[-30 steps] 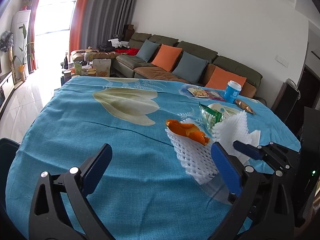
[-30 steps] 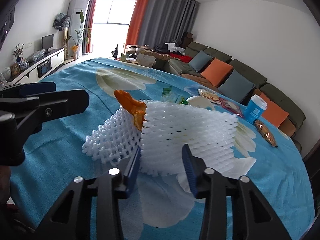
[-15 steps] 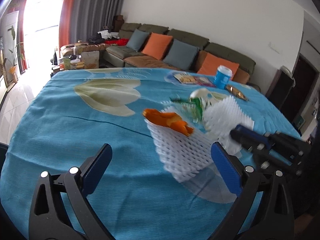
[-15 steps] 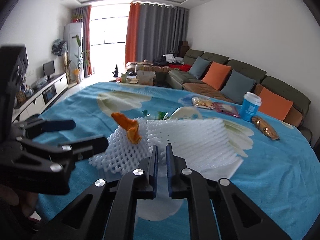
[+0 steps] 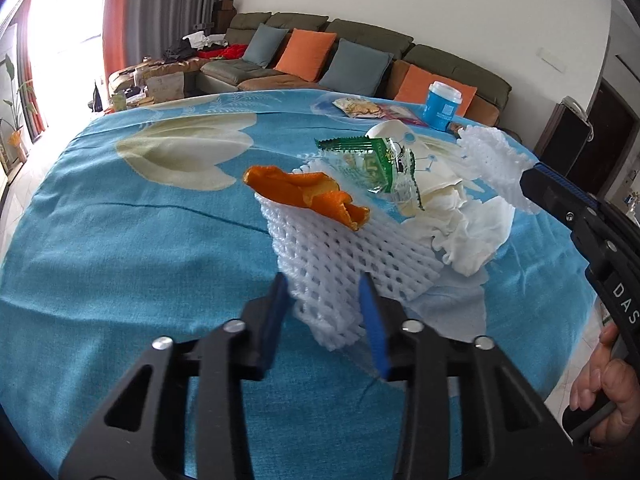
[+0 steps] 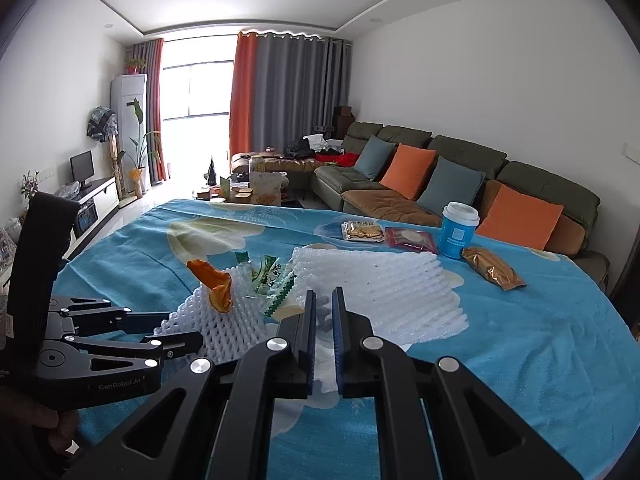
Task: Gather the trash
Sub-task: 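Grasp a white foam net with the left tool while the right tool grasps another, then carry both foam nets to the teal bin and open both tools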
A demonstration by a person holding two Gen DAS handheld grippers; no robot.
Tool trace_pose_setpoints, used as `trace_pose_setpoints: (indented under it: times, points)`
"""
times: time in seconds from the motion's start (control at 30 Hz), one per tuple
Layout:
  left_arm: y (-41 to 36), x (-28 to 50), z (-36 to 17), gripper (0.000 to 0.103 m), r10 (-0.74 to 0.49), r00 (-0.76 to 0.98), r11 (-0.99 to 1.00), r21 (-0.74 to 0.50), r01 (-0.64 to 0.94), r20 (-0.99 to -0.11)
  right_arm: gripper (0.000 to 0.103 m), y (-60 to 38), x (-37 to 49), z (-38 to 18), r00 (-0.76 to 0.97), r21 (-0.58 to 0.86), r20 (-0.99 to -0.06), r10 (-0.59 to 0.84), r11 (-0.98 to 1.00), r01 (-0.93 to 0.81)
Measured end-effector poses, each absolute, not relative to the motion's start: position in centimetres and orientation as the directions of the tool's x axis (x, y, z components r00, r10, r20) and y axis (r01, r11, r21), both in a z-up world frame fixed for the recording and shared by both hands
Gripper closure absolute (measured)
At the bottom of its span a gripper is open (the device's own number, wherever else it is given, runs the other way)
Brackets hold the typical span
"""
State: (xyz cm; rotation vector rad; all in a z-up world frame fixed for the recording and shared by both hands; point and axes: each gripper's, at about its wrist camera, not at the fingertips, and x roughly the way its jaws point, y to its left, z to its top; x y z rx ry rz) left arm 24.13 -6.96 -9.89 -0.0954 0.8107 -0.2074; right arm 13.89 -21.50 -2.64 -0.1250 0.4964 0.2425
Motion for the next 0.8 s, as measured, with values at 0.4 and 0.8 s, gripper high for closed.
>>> trace_pose_setpoints:
  times: [0.4, 0.8]
  points:
    - [-6.1, 22.1, -7.1, 0.093, -0.237, 0.754, 0.972, -0.153, 0.181, -0.613, 0.097, -20.9, 13.0, -1.4, 0.874, -0.065, -0.437, 0.213, 0.961, -0.267]
    - [-4.5, 17.9, -3.8, 0.093, -0.224, 0.820, 0.974, -0.135, 0.180, -0.526, 0.097, -19.7, 10.8, 0.5, 0.894, -0.094, -0.384, 0.230, 0.954, -0.286]
